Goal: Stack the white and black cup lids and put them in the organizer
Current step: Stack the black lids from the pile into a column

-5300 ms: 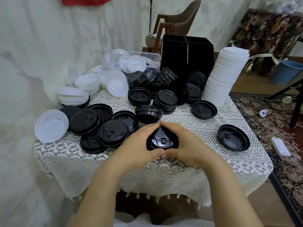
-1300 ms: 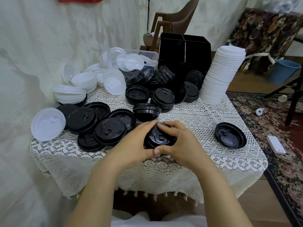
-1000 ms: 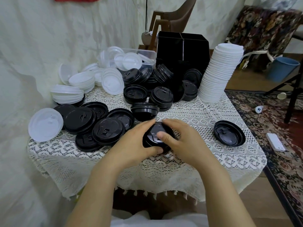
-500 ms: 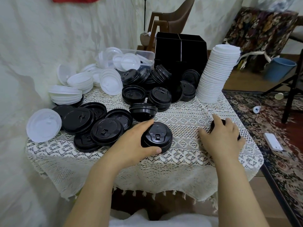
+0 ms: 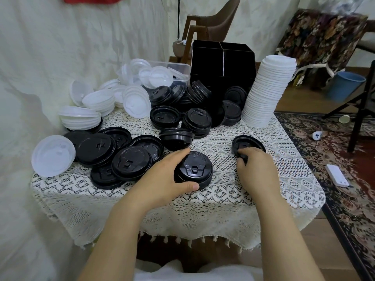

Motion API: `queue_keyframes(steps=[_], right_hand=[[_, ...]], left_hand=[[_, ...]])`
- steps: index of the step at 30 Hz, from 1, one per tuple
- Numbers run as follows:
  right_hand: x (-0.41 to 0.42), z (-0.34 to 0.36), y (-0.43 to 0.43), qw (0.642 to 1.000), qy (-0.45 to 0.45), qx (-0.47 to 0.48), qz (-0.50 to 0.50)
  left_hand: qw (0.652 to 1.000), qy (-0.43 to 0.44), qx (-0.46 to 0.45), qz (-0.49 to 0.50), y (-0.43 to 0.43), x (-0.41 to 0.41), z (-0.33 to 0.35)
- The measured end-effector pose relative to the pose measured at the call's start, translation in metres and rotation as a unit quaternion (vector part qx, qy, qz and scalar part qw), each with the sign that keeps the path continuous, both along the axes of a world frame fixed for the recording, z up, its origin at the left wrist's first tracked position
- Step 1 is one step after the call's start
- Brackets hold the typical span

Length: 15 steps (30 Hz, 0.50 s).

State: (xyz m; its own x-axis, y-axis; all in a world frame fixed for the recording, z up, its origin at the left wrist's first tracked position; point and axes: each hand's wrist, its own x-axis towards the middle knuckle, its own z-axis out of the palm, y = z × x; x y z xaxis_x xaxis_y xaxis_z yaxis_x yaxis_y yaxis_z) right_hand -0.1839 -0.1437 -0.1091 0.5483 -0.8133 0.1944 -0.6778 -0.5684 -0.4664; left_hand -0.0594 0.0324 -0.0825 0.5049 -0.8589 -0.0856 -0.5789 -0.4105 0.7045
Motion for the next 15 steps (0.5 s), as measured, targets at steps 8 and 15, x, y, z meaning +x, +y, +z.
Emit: queue_keyframes(steps=[8,15], right_hand=[[0.001,0.014,0.006,0.976,-0.215,0.019,0.016],[0.003,0.025,0.002,0.926,-0.326,0.190,0.004]], left_hand=[[1.000,0.001,0.004,0.001,0.000,0.000,0.000],[1.000,0.005,0.005,0.001,0.000,0.000,0.000]])
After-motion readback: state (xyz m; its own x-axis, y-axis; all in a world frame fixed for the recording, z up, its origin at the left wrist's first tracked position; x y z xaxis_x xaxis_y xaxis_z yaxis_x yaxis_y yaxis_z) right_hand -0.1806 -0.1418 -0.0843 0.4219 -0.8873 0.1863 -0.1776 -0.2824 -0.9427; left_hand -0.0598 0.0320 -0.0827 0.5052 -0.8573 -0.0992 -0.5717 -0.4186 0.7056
